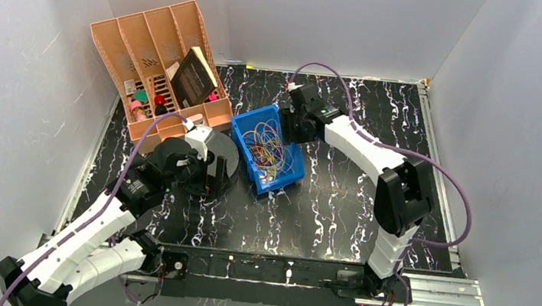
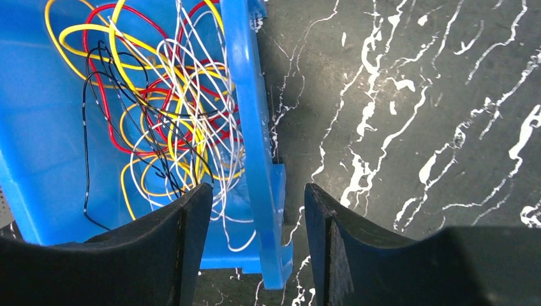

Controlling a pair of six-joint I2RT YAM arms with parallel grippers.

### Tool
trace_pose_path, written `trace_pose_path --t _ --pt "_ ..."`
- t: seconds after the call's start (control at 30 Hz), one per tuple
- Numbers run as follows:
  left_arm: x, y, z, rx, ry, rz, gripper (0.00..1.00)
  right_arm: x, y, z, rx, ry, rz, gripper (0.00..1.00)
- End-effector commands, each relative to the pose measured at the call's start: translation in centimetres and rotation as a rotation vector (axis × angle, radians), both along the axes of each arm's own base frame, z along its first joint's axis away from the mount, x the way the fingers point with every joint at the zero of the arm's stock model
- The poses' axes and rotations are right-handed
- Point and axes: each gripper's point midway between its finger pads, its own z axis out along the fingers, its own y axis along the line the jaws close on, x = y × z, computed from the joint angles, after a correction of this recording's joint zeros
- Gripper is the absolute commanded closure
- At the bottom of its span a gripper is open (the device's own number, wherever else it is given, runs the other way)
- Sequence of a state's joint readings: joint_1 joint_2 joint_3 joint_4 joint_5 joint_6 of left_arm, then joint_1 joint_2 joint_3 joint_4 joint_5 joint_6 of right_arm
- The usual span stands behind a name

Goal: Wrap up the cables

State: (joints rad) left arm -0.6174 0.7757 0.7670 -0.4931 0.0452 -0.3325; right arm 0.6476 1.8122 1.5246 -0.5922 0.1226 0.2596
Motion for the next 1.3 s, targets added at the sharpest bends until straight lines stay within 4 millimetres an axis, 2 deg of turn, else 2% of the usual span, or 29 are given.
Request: trace_pose_path --t 0.0,0.1,0.3,0.57,0.6,0.7,0.9,0.97,1.0,1.23,1.27 --pt "0.2 -0.1 0.1 0.005 -0.017 -0.006 0.02 1.9 2.1 1.6 0.069 -0.045 0.018 0.38" --pt "0.2 0.0 0.0 0.009 -0.015 -0.004 0.01 2.3 1.9 0.8 0.042 -0.043 0.002 0.45" --pt "0.3 0.0 0.0 0.011 -0.015 -0.003 0.02 3.0 1.0 0.5 0.002 -0.067 -0.035 0.57" --pt "0.5 0.3 -0.2 0.032 -0.016 0.005 0.02 3.4 -0.3 1.1 -0.033 -0.105 -0.081 0.87" --pt "0.5 0.3 -0.3 0.035 -0.015 0.008 0.02 3.4 -0.6 1.1 -0.036 -0.108 -0.088 0.92" --pt "0.5 0.2 -0.3 0.033 -0.011 0.003 0.02 3.7 -1.9 1.6 -0.045 -0.120 -0.130 1.00" --pt "0.5 0.1 -0.5 0.034 -0.003 -0.001 0.02 4.5 -5.5 2.8 -0.059 -0.162 -0.234 1.00" --pt "0.5 0.2 -0.4 0.034 -0.006 0.001 0.01 4.9 -7.8 2.4 -0.075 -0.154 -0.282 1.00" --pt "0.5 0.2 -0.4 0.033 -0.007 0.004 0.02 4.8 -9.3 3.1 -0.069 -0.169 -0.313 1.00" --pt "0.6 0.3 -0.4 0.039 -0.009 0.012 0.02 5.0 -14.9 0.7 -0.061 -0.117 -0.459 1.00" --pt "0.6 0.3 -0.4 0.039 -0.010 0.013 0.02 4.8 -15.2 0.4 -0.062 -0.112 -0.465 0.93"
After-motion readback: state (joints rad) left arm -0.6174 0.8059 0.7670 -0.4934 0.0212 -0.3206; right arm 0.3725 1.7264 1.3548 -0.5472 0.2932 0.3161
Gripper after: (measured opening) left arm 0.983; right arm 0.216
